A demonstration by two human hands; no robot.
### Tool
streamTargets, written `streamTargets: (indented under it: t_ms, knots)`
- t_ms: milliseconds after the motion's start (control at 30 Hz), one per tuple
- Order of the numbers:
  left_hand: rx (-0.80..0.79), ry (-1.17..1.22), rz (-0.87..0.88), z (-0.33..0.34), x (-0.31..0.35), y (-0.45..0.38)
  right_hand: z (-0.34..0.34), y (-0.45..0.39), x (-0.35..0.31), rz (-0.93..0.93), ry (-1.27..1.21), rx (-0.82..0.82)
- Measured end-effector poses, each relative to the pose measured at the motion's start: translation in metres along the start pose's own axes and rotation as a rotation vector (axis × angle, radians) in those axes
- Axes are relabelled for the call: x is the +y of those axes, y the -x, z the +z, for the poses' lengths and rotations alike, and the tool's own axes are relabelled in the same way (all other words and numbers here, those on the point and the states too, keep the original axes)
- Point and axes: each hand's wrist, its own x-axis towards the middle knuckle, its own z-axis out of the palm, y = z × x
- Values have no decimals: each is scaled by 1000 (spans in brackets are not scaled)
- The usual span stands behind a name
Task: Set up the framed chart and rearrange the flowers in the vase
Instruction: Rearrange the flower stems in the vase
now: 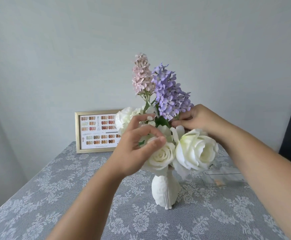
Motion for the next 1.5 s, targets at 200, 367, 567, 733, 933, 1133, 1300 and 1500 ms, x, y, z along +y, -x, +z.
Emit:
streamTargets:
  t_ms: [200, 367, 567, 733, 933, 1133, 1300, 1500]
  knots:
    - [47, 35, -25, 4, -1, 7, -4, 9, 3, 65, -116, 5]
    - [84, 27, 23, -6, 2, 11, -31, 34, 12, -23, -308, 72]
    - [295, -101, 10, -20, -7, 29, -42, 54, 53, 114, -221, 417]
    - [439, 5, -180, -20, -22, 41, -20, 57, 60, 296, -444, 135]
    - [273, 55, -197, -15, -16, 30, -2, 43, 53, 183, -704, 216]
    - [221, -22, -127, -12, -6, 24, 1, 34, 47, 100, -657, 213]
    - [192, -182, -38, -4, 1, 31, 3, 36, 49, 16, -534, 257]
    - [115, -305, 34, 8, 12, 31, 3, 33, 51, -123, -466, 187]
